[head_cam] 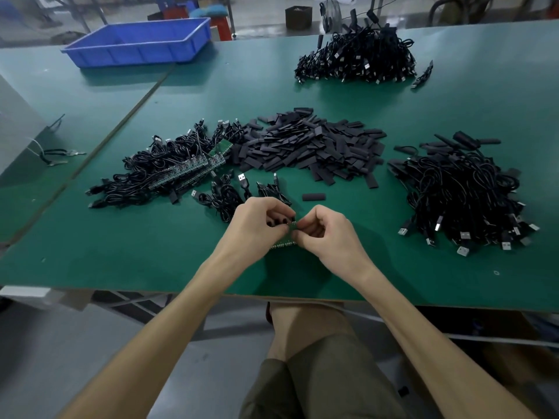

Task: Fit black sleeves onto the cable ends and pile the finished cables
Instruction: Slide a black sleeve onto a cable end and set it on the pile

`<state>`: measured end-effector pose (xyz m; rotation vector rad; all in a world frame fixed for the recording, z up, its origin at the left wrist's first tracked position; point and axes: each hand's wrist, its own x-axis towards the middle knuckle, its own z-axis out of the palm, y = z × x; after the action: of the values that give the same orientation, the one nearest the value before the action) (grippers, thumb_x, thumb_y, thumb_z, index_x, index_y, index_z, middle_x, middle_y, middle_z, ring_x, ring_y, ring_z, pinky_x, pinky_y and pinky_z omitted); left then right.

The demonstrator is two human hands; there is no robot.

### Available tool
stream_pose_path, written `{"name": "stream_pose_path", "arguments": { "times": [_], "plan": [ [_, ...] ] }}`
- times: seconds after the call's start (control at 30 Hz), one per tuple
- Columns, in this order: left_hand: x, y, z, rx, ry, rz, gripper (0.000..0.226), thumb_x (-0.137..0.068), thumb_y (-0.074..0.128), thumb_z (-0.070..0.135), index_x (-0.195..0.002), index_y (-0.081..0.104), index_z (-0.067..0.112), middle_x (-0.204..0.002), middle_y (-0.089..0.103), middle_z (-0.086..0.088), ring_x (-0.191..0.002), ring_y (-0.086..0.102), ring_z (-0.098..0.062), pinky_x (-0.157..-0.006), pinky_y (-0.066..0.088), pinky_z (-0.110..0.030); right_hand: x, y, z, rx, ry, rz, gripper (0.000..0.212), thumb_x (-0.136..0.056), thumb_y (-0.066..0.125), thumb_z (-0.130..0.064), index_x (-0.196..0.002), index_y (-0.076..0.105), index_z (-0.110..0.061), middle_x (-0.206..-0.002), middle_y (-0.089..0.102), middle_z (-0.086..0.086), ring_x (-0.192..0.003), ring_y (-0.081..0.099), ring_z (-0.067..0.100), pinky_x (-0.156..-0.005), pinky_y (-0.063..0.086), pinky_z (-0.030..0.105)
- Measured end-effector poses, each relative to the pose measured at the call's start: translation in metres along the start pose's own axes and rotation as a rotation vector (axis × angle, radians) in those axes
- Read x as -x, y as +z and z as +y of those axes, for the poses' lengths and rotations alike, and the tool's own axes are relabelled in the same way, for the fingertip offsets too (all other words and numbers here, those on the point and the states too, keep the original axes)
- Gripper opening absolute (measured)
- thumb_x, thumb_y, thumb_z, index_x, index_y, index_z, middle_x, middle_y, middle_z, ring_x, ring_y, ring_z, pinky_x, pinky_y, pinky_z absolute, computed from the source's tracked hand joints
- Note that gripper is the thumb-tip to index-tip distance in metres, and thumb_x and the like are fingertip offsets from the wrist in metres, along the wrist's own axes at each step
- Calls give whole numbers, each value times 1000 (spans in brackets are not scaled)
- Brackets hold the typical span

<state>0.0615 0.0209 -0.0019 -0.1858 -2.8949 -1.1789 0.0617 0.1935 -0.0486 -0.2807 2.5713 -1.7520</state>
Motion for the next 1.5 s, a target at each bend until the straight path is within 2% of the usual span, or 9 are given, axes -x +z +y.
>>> {"name": "stream_pose_path", "arguments": {
  "times": [0.43, 0.6, 0.73, 0.87, 1.0, 1.17, 1.23, 1.33, 1.5],
  "plan": [
    [8, 10, 9, -13, -39, 63, 26, -86, 68, 1, -102, 74, 22, -89, 65, 7, -75, 55, -3, -65, 46, -10, 4, 2, -6, 85, -7, 11, 17, -87, 80, -13, -85, 63, -18, -77, 67, -8, -66, 58, -4, -62, 45, 13],
    [11, 14, 7, -54, -11, 72, 25, -94, 63, 5, -109, 67, 24, -97, 60, 7, -84, 56, -4, -76, 50, -24, 4, 0, -4, 16, 5, 55, 15, -88, 79, -15, -87, 65, -19, -79, 68, -7, -70, 61, -2, -66, 49, 14],
    [15, 4, -5, -178, -2, 120, 21, -98, 61, 7, -114, 63, 20, -109, 62, 5, -99, 60, -14, -91, 53, -34, 4, -6, -1, -235, 38, 158, 12, -93, 75, -15, -95, 63, -16, -79, 66, -7, -68, 59, 1, -64, 51, 21],
    [10, -15, -26, -427, -51, 174, 28, -98, 59, 3, -122, 64, 17, -116, 60, -3, -109, 58, -24, -106, 36, -38, 2, -10, 1, -425, 55, 194, 10, -96, 72, -11, -100, 63, -11, -74, 67, -11, -65, 55, 8, -60, 49, 23],
    [10, -15, -26, -591, -31, 241, 32, -96, 59, 5, -127, 59, 14, -121, 48, -8, -115, 45, -28, -101, 23, -39, 2, -9, 0, -473, 51, 158, 9, -97, 70, -11, -104, 65, -14, -79, 68, -9, -68, 58, 8, -61, 49, 22],
    [-4, -1, -7, -425, 112, 134, 52, -97, 65, 23, -145, 45, 20, -116, 52, 0, -108, 53, -21, -101, 27, -36, 2, -10, 1, -493, 45, 113, 13, -95, 74, -15, -106, 67, -17, -84, 72, -4, -69, 63, 8, -62, 50, 20],
    [-15, 5, -1, -361, 148, 63, 57, -98, 63, 23, -150, 38, 24, -110, 58, 3, -101, 56, -19, -98, 29, -34, 2, -10, 0, -479, 40, 83, 15, -93, 76, -15, -105, 67, -16, -83, 73, -4, -69, 64, 9, -62, 50, 19],
    [-31, 11, 4, -334, 140, -9, 52, -99, 60, 15, -149, 45, 19, -118, 66, -4, -111, 60, -24, -105, 38, -40, 3, -10, -2, -475, 19, 46, 18, -90, 79, -11, -103, 67, -14, -80, 74, -4, -68, 66, 8, -62, 49, 15],
    [-36, 14, 11, -38, 212, 171, 47, -96, 50, -3, -137, 59, 19, -115, 70, 1, -105, 64, -12, -94, 49, -22, 3, -11, -5, -482, -4, -1, 29, -88, 81, -8, -110, 63, -11, -80, 74, -1, -71, 67, 10, -68, 50, 18]
  ]
}}
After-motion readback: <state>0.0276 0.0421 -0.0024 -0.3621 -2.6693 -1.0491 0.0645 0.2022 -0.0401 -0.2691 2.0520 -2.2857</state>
